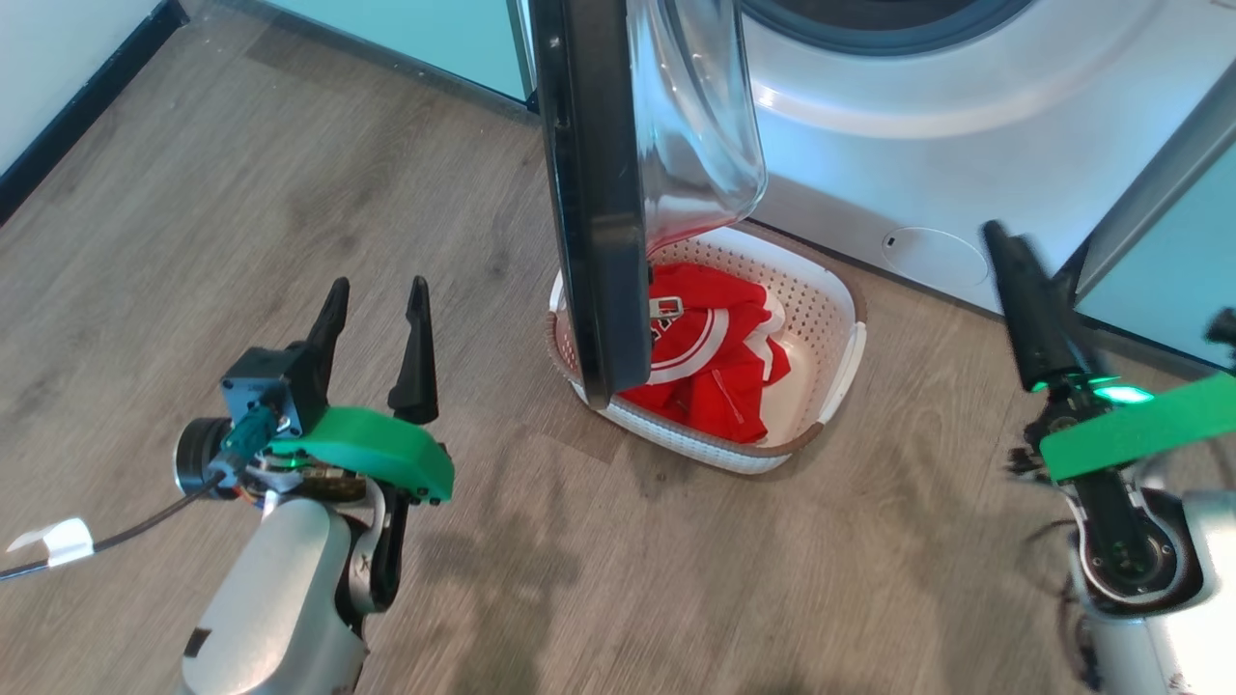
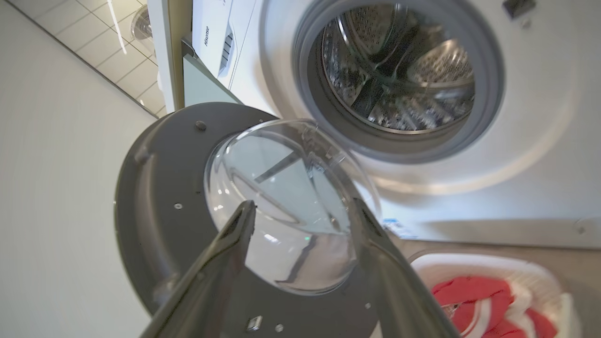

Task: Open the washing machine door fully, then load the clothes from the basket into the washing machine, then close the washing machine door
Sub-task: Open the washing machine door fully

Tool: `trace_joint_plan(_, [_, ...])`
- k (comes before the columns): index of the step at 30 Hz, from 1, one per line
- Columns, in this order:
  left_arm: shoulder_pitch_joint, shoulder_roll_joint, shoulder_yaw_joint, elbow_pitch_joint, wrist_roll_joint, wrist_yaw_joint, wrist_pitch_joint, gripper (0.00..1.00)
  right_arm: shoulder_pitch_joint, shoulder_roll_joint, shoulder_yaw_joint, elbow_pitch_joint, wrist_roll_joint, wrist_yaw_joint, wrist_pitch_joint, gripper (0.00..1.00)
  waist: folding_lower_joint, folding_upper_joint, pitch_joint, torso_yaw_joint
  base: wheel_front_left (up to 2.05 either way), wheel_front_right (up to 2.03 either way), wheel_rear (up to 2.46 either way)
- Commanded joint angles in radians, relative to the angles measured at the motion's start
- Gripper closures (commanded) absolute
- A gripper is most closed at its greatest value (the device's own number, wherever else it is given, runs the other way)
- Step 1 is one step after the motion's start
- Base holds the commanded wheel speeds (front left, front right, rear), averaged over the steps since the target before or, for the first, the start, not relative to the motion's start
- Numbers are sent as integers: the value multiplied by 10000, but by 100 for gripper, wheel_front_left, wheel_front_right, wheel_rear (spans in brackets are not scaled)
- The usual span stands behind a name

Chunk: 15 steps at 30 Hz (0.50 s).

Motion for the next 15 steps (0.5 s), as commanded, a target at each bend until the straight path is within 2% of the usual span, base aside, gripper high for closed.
trace_joint_plan(1, [-312,279,451,-321,-57,110,-63,0,-309,-344,269,-264,-834,6,-574,0,0,-1,-15,-21,0,0,0])
trace_joint_plan(7, [-287,348,454,-390,-83,157,-47,0,-680,-823,590,401,-4225,6,-2600,0,0,-1,-72,-105,0,0,0])
trace_joint_plan(11, [-260,387,437,-431,-89,189,-30,0,-852,-816,556,979,-6193,6,-3061,0,0,-1,-92,-134,0,0,0])
trace_joint_plan(15, [-240,390,402,-463,-118,197,-13,0,-885,-648,484,1609,-7386,6,-3211,0,0,-1,-109,-123,0,0,0])
